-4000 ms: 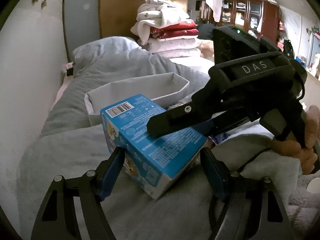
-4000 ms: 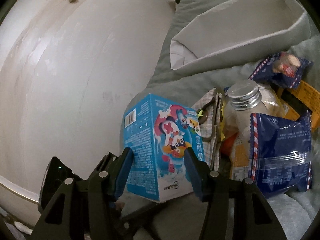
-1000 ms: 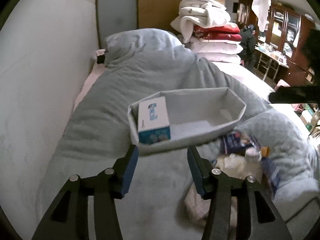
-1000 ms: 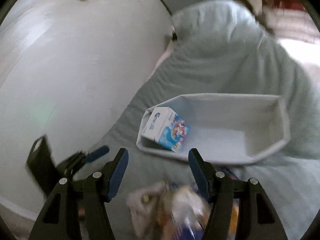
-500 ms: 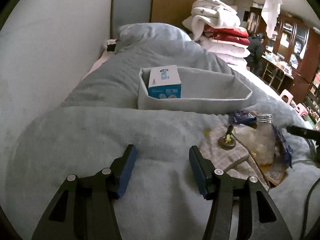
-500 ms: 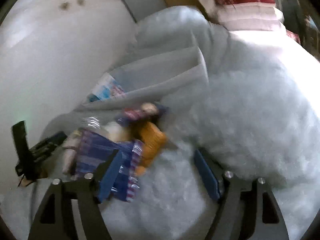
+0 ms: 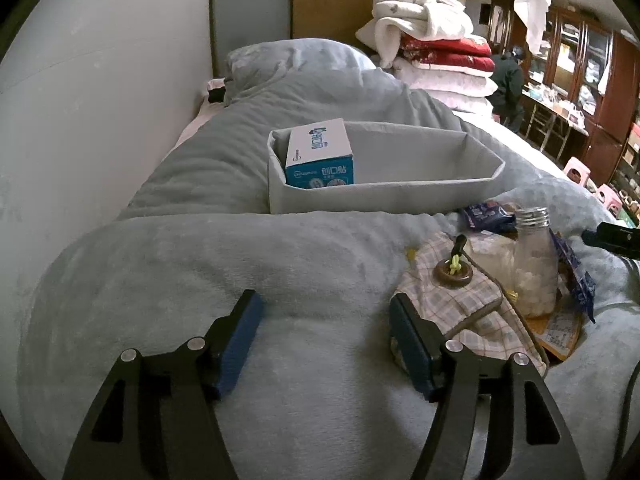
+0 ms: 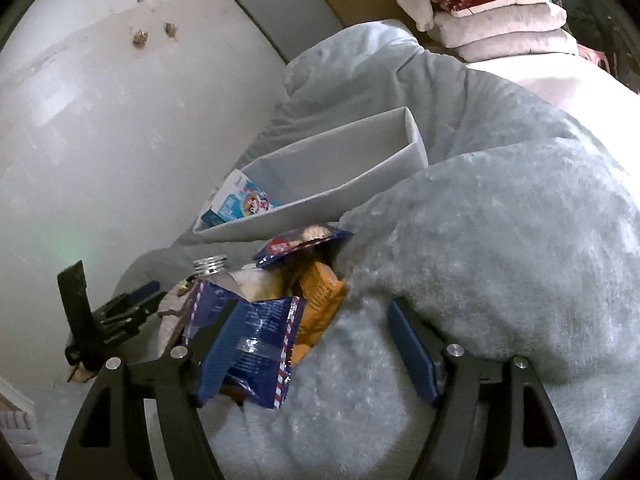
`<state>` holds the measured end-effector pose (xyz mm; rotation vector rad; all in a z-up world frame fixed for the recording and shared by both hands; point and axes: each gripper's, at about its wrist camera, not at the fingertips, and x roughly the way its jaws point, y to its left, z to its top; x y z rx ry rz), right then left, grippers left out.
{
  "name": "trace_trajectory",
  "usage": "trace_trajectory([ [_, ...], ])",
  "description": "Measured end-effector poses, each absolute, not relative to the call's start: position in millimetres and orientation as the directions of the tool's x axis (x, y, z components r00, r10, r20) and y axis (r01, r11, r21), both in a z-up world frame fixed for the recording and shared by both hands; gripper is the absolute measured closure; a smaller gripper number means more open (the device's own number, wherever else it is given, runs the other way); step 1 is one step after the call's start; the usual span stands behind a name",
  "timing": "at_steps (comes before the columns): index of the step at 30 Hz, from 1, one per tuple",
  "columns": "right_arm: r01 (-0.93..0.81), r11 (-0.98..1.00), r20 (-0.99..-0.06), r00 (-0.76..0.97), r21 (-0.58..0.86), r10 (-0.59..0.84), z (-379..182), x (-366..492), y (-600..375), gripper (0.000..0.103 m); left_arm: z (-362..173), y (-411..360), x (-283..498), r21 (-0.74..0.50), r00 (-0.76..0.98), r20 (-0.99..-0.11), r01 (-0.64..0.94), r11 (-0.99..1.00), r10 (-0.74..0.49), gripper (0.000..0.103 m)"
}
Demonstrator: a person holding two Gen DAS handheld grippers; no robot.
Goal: Organize objects
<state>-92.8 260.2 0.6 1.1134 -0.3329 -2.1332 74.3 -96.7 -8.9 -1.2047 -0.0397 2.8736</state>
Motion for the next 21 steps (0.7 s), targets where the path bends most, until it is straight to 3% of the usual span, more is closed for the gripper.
trace_trajectory([
  [21,0.464,-0.727,-0.621,-0.388,0.506,-0.681,3.4,-91.4,261.5,0.03,-9.1,-95.9,73.7,-0.031,-0.701,-0.713,-0.013,-0.999,0.031,0.037],
])
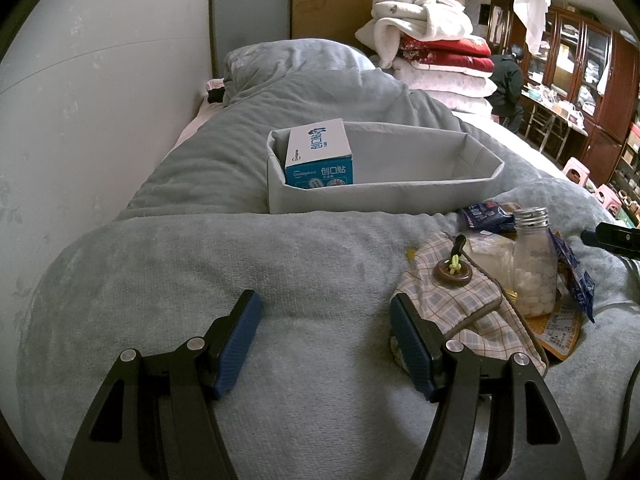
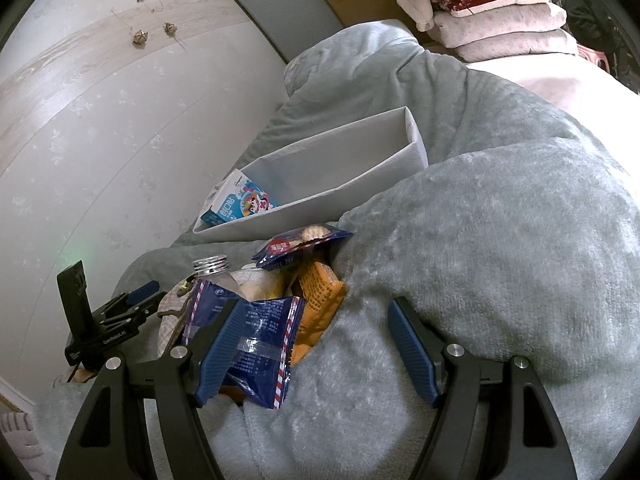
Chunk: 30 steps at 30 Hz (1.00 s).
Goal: Organize objects
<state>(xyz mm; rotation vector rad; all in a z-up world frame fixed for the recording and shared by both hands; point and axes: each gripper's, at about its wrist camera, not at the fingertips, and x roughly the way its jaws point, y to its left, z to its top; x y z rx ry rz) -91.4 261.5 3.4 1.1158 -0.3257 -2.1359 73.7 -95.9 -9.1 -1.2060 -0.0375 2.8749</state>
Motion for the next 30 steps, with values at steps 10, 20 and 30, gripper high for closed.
trace_trajectory([
  [10,0.465,-0.726,-0.621,-0.388,0.506,-0.681,3.2,-91.5,261.6,0.03,-9.1,-96.0,73.8,-0.032,-0.701,-0.713,-0.012,-0.999,0.031,0.036],
  [20,0.467,-0.715,-0.609,-0.383,0.521,-0.694,5.2,-90.3,263.8,0.03,-8.2,-95.9,77.1,-0.037,-0.703,-0.71,-0.02,-0.999,0.041,0.036],
  [30,0.467,-0.715,-0.611,-0.381,0.52,-0.694,4.3,-91.7,261.8,0.03,-8.8,-95.7,78.1,-0.04,-0.703,-0.71,-0.023,-0.999,0.044,0.036],
])
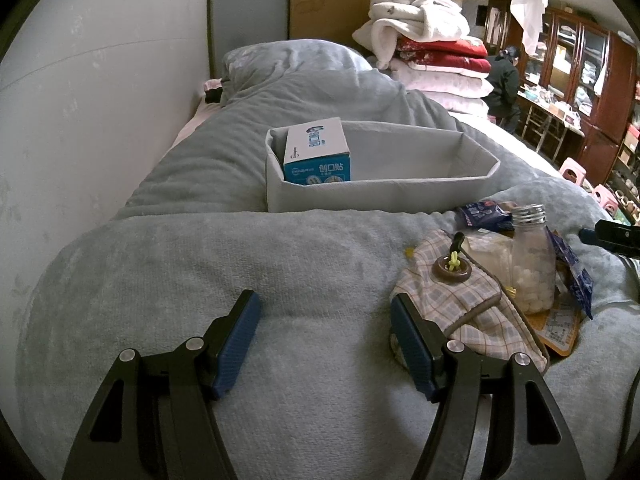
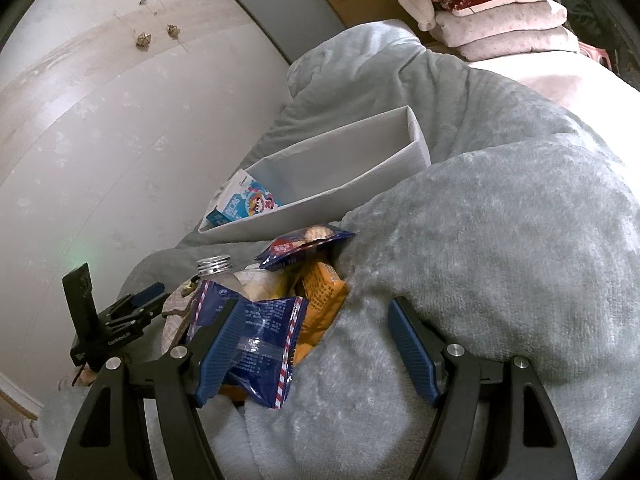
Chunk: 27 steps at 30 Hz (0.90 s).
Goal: Organize objects
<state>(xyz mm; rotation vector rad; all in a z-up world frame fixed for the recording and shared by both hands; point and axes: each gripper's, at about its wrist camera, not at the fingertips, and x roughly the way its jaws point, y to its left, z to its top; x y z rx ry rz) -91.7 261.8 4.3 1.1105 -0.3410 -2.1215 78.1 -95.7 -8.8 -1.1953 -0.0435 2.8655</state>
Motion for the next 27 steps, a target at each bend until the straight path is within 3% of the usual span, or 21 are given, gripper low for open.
trace_trajectory([
  [9,0.47,-0.724,-0.635,-0.365,0.505,-0.681,3,-92,252,0.025,-9,-96,78,-0.038,-0.702,-0.711,-0.024,-0.999,0.044,0.035],
  [12,0.487,-0.726,-0.654,-0.35,0.485,-0.671,3,-91,246,0.018,-10,-95,79,-0.035,-0.701,-0.712,-0.026,-0.999,0.043,0.035],
  [14,0.493,-0.731,-0.671,-0.337,0.472,-0.66,3,-90,239,0.008,-10,-96,79,-0.034,-0.7,-0.713,-0.028,-0.999,0.044,0.035],
  [16,0.516,-0.746,-0.726,-0.302,0.421,-0.618,3,-89,221,0.0,-10,-95,79,-0.034,-0.7,-0.713,-0.027,-0.999,0.044,0.035],
  [21,0.577,-0.78,-0.818,-0.31,0.243,-0.484,-3,-80,187,0.0,-10,-95,79,-0.035,-0.701,-0.712,-0.027,-0.999,0.044,0.035],
  [22,0.575,-0.787,-0.817,-0.332,0.221,-0.472,-3,-77,186,0.007,-10,-95,79,-0.035,-0.701,-0.712,-0.027,-0.999,0.044,0.035],
  [25,0.55,-0.811,-0.797,-0.392,0.198,-0.46,3,-67,191,0.052,-10,-95,79,-0.035,-0.701,-0.712,-0.027,-0.999,0.044,0.035],
  [26,0.548,-0.807,-0.789,-0.386,0.221,-0.478,5,-66,194,0.06,-10,-95,79,-0.035,-0.701,-0.712,-0.028,-0.999,0.044,0.035],
  [27,0.549,-0.797,-0.779,-0.375,0.25,-0.503,7,-65,196,0.06,-10,-95,80,-0.035,-0.701,-0.712,-0.028,-0.999,0.045,0.035],
])
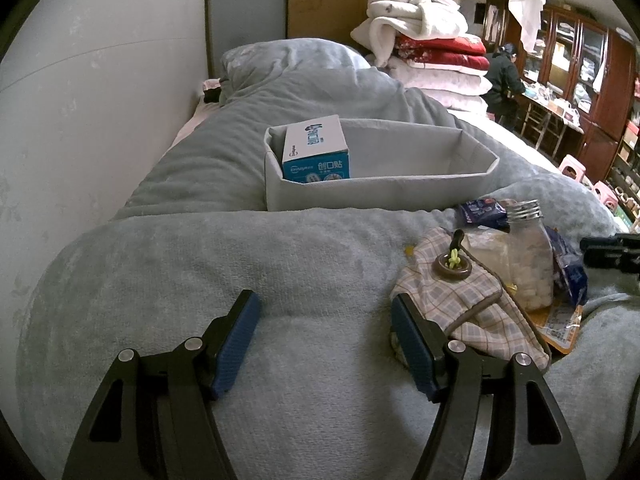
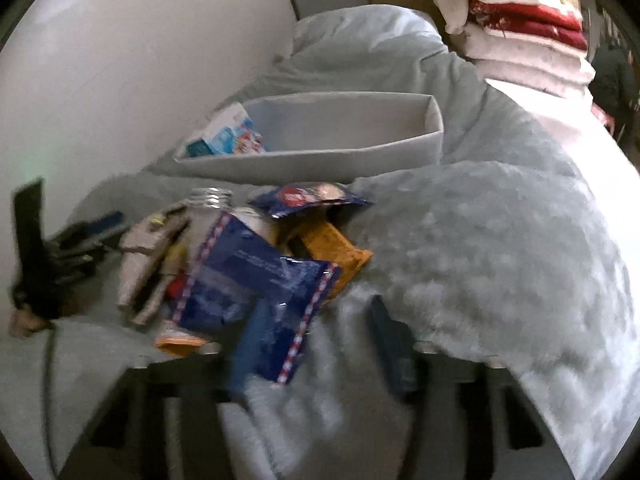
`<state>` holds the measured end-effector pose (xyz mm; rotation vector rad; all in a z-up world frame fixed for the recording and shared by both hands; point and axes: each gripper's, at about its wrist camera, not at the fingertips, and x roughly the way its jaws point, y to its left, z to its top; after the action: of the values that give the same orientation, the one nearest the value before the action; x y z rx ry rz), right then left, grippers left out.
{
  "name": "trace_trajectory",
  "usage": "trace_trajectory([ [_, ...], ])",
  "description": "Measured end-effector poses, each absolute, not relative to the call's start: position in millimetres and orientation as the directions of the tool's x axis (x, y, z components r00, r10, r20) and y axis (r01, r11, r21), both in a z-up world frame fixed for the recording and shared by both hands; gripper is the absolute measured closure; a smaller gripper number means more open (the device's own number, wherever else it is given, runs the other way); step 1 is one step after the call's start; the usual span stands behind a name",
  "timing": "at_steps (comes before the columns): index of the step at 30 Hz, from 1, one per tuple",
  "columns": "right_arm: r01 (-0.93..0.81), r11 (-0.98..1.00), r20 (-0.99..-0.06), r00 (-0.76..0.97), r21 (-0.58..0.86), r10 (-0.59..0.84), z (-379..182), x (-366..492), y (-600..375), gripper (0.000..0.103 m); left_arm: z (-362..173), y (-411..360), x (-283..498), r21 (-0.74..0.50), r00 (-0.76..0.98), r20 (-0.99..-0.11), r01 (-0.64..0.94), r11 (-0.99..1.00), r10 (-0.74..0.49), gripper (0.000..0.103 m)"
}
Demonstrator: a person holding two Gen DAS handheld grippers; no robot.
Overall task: Organize objects
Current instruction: 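Grasp the glass jar with silver lid with the right tool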
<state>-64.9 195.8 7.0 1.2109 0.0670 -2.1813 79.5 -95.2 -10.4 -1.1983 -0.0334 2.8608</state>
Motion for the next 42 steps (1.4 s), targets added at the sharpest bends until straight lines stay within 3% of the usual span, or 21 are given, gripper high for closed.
trace_trajectory([
  [3,0.565,-0.777,-0.76,-0.366,0.277,-0.537,23,-65,196,0.06,-11,-95,80,-0.036,-0.701,-0.712,-0.03,-0.999,0.047,0.035],
  [8,0.548,-0.699,-0.638,-0.344,0.46,-0.689,59,-78,187,0.059,-11,-95,80,-0.036,-0.701,-0.712,-0.03,-0.999,0.046,0.035],
  [11,0.536,-0.672,-0.628,-0.301,0.511,-0.718,64,-98,167,0.057,-11,-95,80,-0.036,-0.701,-0.711,-0.029,-0.999,0.046,0.035],
  [20,0.598,-0.7,-0.749,-0.236,0.39,-0.619,29,-112,100,0.058,-11,-94,80,-0.036,-0.7,-0.712,-0.031,-0.999,0.048,0.034],
  [25,0.567,-0.707,-0.732,-0.245,0.423,-0.635,21,-109,112,0.059,-11,-93,80,-0.035,-0.699,-0.713,-0.034,-0.999,0.049,0.033],
  [28,0.554,-0.713,-0.747,-0.226,0.43,-0.625,14,-107,114,0.07,-11,-93,80,-0.033,-0.699,-0.714,-0.036,-0.999,0.049,0.033],
  [30,0.55,-0.726,-0.758,-0.234,0.413,-0.609,12,-106,113,0.071,-11,-93,80,-0.035,-0.699,-0.713,-0.037,-0.999,0.051,0.033],
  [38,0.598,-0.695,-0.649,-0.351,0.399,-0.675,52,-88,127,0.071,-11,-94,77,-0.047,-0.699,-0.713,-0.041,-0.998,0.062,0.033],
  [42,0.605,-0.668,-0.597,-0.363,0.434,-0.716,74,-95,128,0.071,3,-106,70,-0.159,-0.711,-0.686,-0.061,-0.985,0.155,0.033],
])
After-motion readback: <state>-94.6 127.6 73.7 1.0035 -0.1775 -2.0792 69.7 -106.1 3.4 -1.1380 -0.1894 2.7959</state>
